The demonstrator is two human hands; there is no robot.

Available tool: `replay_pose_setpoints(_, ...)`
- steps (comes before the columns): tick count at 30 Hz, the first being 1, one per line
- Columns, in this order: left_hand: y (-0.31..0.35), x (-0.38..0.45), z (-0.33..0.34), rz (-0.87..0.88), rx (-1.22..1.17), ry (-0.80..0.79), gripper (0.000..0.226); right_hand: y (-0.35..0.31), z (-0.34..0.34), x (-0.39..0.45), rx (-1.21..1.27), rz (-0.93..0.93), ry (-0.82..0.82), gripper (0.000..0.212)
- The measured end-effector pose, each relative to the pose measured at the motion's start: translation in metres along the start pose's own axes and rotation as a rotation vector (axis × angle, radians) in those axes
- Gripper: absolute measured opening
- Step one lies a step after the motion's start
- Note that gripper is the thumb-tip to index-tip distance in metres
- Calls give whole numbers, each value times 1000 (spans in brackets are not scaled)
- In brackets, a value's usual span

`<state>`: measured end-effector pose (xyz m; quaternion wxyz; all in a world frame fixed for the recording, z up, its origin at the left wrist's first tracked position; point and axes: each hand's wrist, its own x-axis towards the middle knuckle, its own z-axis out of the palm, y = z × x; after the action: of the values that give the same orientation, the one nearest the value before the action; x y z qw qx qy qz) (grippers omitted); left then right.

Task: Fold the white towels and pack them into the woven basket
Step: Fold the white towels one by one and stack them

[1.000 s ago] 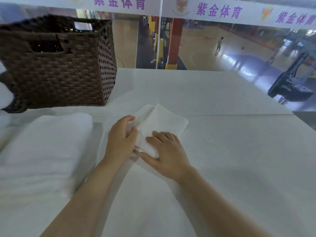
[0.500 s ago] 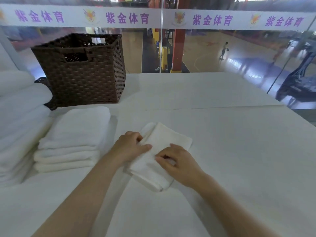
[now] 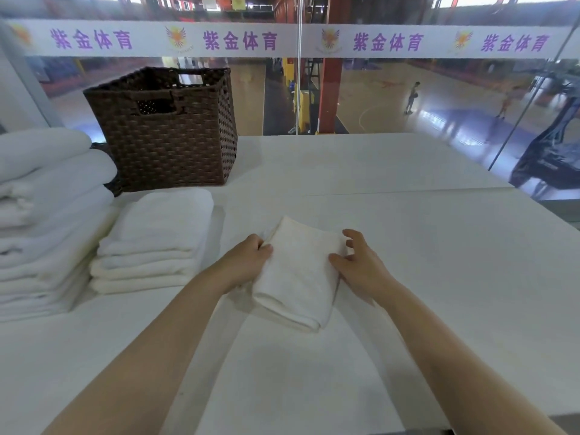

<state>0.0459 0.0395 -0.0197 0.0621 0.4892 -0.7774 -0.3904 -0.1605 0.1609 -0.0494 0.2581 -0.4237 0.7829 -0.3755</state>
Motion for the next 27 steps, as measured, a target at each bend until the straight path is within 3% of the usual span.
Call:
replay_pose_setpoints(4, -2, -2, -1, 0, -12, -49, 27, -8, -4, 11, 113, 102, -72, 67)
replay_pose_setpoints(7, -8, -2, -3, -7, -9, -52, 29, -12, -12, 17, 198, 126, -188, 51)
replay_pose_setpoints(10, -10, -3, -8, 18, 18, -41, 41, -15, -21, 18, 236, 120, -339, 46)
replay_pose_setpoints(13, -1, -1, -11, 164, 94, 11, 62, -22, -28, 15, 188, 72, -428, 40)
replay_pose_setpoints(17, 20, 3, -17, 553, 318, 46, 66, -46, -38, 12, -30, -122, -379, 24)
replay_pose_setpoints(20, 36, 9, -28, 717, 539, 36, 60, -70, -46, 9, -234, -247, -347, 21)
replay_pose_setpoints(24, 64, 14, -48, 743, 722, -24, 59, -101, -54, 2, -449, -397, -302, 24)
replay_pose_setpoints(27, 73, 15, -69, 718, 711, -130, 60, -120, -62, -5, -502, -494, -259, 26)
